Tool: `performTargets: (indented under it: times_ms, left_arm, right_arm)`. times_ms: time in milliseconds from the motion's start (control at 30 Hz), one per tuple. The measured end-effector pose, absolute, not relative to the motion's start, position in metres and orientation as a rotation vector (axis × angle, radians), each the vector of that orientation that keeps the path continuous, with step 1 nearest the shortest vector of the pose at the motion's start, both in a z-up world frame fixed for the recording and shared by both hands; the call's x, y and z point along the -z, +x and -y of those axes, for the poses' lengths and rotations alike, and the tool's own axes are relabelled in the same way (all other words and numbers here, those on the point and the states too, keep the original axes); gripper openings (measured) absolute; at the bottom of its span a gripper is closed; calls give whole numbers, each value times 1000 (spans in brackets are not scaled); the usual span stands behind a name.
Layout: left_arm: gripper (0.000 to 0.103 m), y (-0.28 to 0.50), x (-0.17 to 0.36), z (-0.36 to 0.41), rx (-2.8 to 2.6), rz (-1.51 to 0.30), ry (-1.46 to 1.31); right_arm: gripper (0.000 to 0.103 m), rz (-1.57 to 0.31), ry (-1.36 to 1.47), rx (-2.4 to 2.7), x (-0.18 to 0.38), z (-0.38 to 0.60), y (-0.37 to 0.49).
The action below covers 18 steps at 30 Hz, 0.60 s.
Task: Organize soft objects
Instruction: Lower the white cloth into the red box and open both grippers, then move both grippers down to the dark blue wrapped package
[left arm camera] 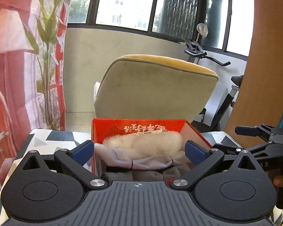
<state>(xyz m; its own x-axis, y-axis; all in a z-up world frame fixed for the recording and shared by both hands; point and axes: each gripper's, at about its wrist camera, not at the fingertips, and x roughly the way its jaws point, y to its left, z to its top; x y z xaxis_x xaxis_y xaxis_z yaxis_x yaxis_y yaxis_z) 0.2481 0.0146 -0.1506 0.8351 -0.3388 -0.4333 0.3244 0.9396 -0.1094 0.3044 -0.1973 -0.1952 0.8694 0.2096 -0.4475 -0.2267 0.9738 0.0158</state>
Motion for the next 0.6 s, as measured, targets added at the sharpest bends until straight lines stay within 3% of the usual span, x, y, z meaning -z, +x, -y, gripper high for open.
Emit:
performTargets:
  times_ms: [600]
  left_arm:
    - [103, 165, 157, -30, 323, -450, -14]
  right_arm:
    - [103, -445, 81, -196, 178, 201, 204]
